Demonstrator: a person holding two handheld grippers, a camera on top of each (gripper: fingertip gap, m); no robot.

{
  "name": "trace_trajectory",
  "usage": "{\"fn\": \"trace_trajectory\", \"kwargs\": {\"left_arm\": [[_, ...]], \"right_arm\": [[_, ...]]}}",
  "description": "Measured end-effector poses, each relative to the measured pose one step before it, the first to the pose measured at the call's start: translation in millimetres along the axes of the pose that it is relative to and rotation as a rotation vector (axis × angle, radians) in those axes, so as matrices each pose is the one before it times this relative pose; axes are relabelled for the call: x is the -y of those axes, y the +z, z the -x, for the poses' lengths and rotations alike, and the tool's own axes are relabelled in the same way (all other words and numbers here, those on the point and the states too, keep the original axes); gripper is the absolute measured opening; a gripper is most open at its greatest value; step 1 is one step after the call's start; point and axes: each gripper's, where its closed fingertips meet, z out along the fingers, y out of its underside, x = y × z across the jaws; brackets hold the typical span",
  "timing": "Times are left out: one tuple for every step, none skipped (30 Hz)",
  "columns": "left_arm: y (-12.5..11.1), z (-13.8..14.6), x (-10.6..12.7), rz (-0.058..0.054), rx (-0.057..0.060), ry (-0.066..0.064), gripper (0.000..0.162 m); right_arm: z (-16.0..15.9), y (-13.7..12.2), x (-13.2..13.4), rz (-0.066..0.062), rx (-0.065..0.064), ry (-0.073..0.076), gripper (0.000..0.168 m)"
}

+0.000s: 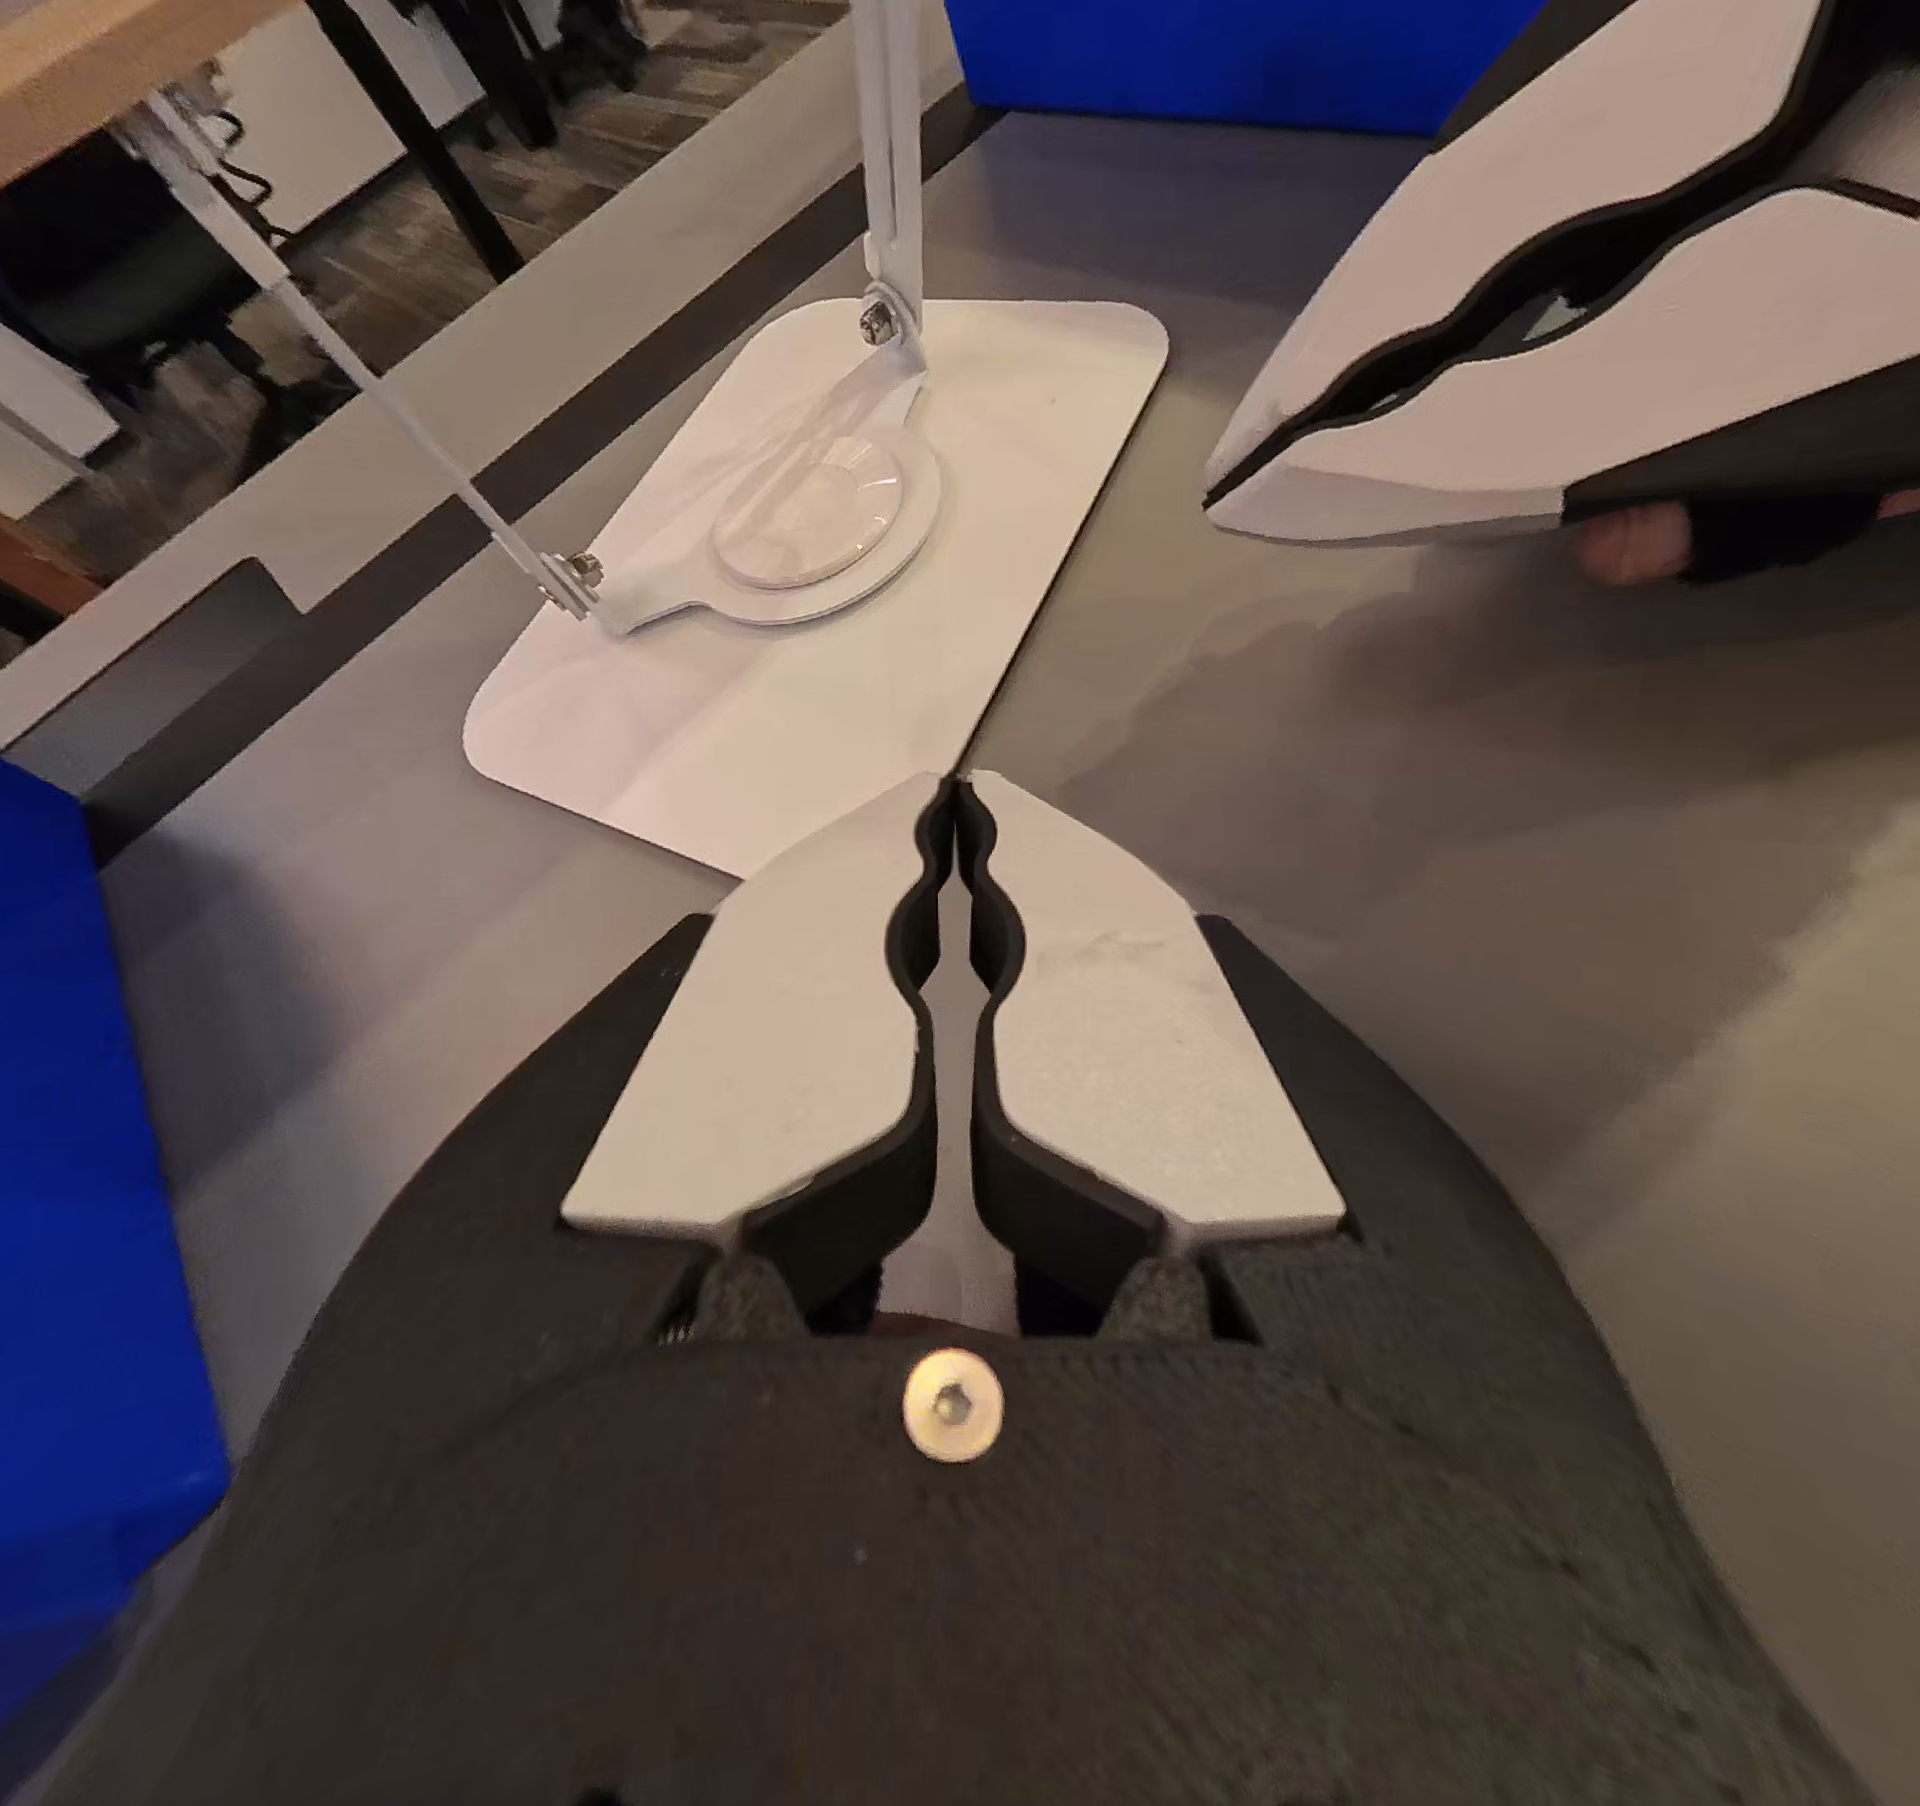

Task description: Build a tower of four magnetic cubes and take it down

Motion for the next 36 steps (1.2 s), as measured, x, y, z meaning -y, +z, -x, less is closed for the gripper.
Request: {"fn": "trace_trajectory", "kwargs": {"left_arm": [[-0.52, 0.81, 0.56, -0.0045, 0.0026, -0.0001, 0.000], [-0.94, 1.25, 0.94, -0.0078, 0.0034, -0.0039, 0.000], [-1.05, 2.09, 0.75, -0.0069, 0.0081, -0.0037, 0.000], [-0.65, 1.40, 0.18, -0.0017, 0.0036, -0.0028, 0.000], [-0.34, 0.59, -0.25, 0.0018, -0.0014, -0.0017, 0.000], [-0.39, 0.79, 0.35, -0.0037, 0.0048, 0.0012, 0.000], [-0.29, 0.55, 0.48, -0.0041, 0.0050, 0.0045, 0.000], [0.10, -0.31, -0.32, 0.0031, 0.0009, 0.0064, 0.000], [0.44, -0.38, -0.86, 0.0061, 0.0008, 0.0066, 0.000], [0.12, -0.02, 0.17, -0.0016, 0.0047, 0.0046, 0.000], [0.09, -0.54, 0.13, -0.0015, -0.0013, 0.0022, 0.000], [0.42, -0.78, -0.57, 0.0037, -0.0057, 0.0005, 0.000], [0.25, 0.24, -0.38, 0.0019, 0.0021, 0.0005, 0.000], [0.08, 0.05, 0.03, -0.0006, 0.0009, 0.0013, 0.000], [0.05, -0.27, -0.20, 0.0009, -0.0024, -0.0001, 0.000], [0.03, -0.22, -0.11, -0.0005, -0.0020, -0.0019, 0.000], [-0.12, 0.25, 0.11, -0.0014, 0.0012, -0.0018, 0.000], [-0.24, 0.29, 0.22, -0.0014, 0.0012, 0.0013, 0.000], [-0.03, -0.04, -0.06, 0.0011, 0.0001, 0.0021, 0.000], [0.07, 0.07, -0.43, 0.0018, 0.0005, 0.0021, 0.000], [0.10, 0.08, -0.09, -0.0003, 0.0016, 0.0010, 0.000], [0.05, -0.34, -0.12, 0.0007, -0.0019, 0.0001, 0.000], [0.19, -0.37, -0.20, 0.0012, -0.0022, 0.0004, 0.000], [0.06, -0.09, 0.06, -0.0005, 0.0008, 0.0015, 0.000], [0.00, 0.03, 0.11, -0.0009, 0.0008, 0.0000, 0.000], [0.05, 0.06, -0.13, 0.0012, -0.0004, -0.0004, 0.000], [-0.02, 0.21, -0.04, 0.0003, 0.0012, 0.0007, 0.000], [-0.10, 0.32, 0.31, -0.0016, 0.0018, 0.0005, 0.000], [-0.30, 0.30, 0.33, -0.0020, 0.0019, -0.0011, 0.000], [-0.05, 0.08, -0.09, 0.0000, -0.0008, -0.0002, 0.000], [0.09, 0.03, -0.28, 0.0021, -0.0003, 0.0002, 0.000], [0.10, 0.10, -0.15, -0.0002, 0.0011, 0.0002, 0.000], [-0.11, -0.16, 0.03, -0.0004, -0.0003, 0.0004, 0.000], [-0.11, -0.11, 0.07, 0.0000, -0.0008, 0.0005, 0.000], [-0.06, -0.02, 0.18, -0.0008, 0.0000, 0.0003, 0.000], [-0.16, 0.10, 0.31, -0.0017, 0.0010, 0.0000, 0.000]], "right_arm": [[0.11, -0.21, 0.07, -0.0006, -0.0011, -0.0029, 0.000], [-0.65, -0.02, -0.63, 0.0023, -0.0041, -0.0040, 0.000], [-0.37, -0.06, -0.32, 0.0000, -0.0027, -0.0057, 0.000], [-0.07, 0.09, -0.46, 0.0007, -0.0009, -0.0074, 0.000], [-0.03, 0.37, -0.70, 0.0034, -0.0023, -0.0108, 0.000], [0.30, 0.37, -0.80, 0.0044, -0.0031, -0.0138, 0.000], [0.96, 0.34, -0.38, 0.0030, -0.0008, -0.0126, 0.000], [1.11, -0.06, 0.21, 0.0004, 0.0000, -0.0095, 0.000], [0.83, -0.42, 0.73, -0.0022, -0.0017, -0.0083, 0.000], [0.90, -0.35, 0.92, -0.0026, -0.0015, -0.0100, 0.000], [0.75, -0.11, 0.41, -0.0001, -0.0023, -0.0129, 0.000], [0.60, 0.29, -0.48, 0.0035, -0.0038, -0.0147, 0.000], [1.00, 0.31, -0.56, 0.0042, -0.0007, -0.0136, 0.000], [0.96, 0.29, -0.23, 0.0020, 0.0010, -0.0087, 0.000], [0.62, 0.15, 0.14, 0.0000, 0.0006, -0.0044, 0.000], [0.19, -0.14, 0.22, -0.0008, -0.0009, -0.0027, 0.000], [-0.08, -0.09, 0.07, -0.0003, -0.0014, -0.0030, 0.000], [0.07, 0.02, -0.31, 0.0008, -0.0003, -0.0041, 0.000], [0.12, 0.13, -0.44, 0.0016, -0.0002, -0.0041, 0.000], [0.10, 0.29, -0.60, 0.0031, 0.0000, -0.0025, 0.000], [0.31, 0.02, -0.26, 0.0008, 0.0021, -0.0010, 0.001], [0.05, -0.05, 0.09, -0.0011, 0.0002, 0.0000, 0.001], [-0.10, -0.03, 0.08, -0.0005, -0.0011, -0.0003, 0.001], [-0.05, -0.07, 0.02, -0.0001, -0.0004, -0.0009, 0.001], [0.32, 0.02, -0.02, -0.0003, 0.0010, -0.0014, 0.001], [0.20, 0.10, -0.20, 0.0009, -0.0001, -0.0017, 0.000], [-0.08, 0.02, 0.00, 0.0000, -0.0008, -0.0020, 0.000], [-0.03, -0.09, 0.22, -0.0009, -0.0012, -0.0017, 0.000], [-0.12, -0.11, 0.09, -0.0005, -0.0012, -0.0014, 0.000], [0.43, 0.09, -0.06, 0.0000, 0.0015, -0.0024, 0.000], [0.42, 0.14, -0.19, 0.0015, 0.0007, -0.0031, 0.000], [-0.11, 0.13, -0.35, 0.0026, -0.0024, -0.0038, 0.000], [-0.20, -0.20, 0.18, -0.0008, -0.0023, -0.0048, 0.000], [-0.22, -0.28, 0.51, -0.0026, -0.0022, -0.0040, 0.000], [-0.10, -0.08, 0.10, -0.0005, -0.0017, -0.0026, 0.000], [0.14, 0.07, -0.22, 0.0012, -0.0004, -0.0019, 0.000]]}}
